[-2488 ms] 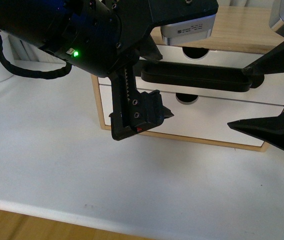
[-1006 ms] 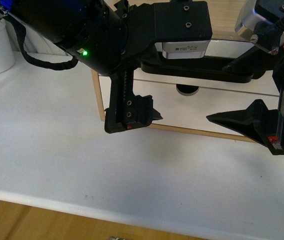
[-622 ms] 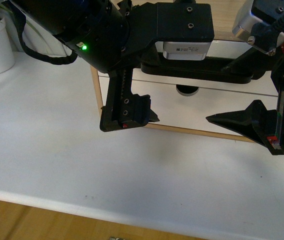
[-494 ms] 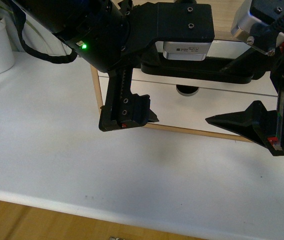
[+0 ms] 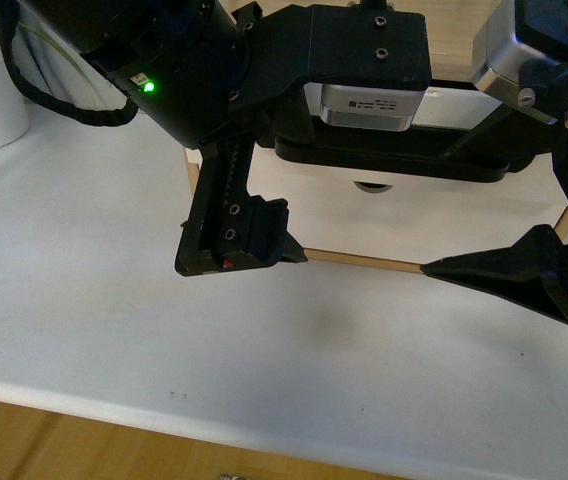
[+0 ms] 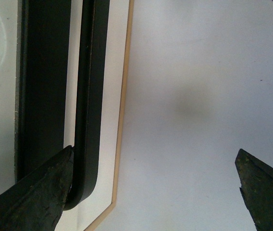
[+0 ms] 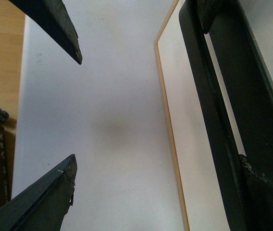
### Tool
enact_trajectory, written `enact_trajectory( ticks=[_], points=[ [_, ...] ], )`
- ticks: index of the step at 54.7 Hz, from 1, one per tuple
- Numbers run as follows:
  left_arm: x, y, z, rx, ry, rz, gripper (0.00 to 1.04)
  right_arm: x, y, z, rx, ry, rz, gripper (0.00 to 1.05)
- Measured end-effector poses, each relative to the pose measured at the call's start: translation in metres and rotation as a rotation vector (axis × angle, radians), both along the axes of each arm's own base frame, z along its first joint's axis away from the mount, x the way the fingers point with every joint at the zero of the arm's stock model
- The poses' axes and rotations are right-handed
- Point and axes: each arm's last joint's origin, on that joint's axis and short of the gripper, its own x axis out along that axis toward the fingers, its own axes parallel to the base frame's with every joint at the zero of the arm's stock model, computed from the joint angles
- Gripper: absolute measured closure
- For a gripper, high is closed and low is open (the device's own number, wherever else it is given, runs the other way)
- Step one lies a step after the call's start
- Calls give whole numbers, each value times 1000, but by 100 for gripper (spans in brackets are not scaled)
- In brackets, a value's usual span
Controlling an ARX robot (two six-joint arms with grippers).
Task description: Pull drawer
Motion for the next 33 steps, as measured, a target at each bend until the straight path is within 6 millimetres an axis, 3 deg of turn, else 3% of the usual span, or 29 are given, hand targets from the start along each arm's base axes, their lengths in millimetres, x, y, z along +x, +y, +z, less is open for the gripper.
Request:
enact_trajectory(
  ticks=[33],
  points=[
    [-42, 0, 9, 12, 31, -5, 6, -35, -2, 5, -31, 57, 56, 9]
  ],
)
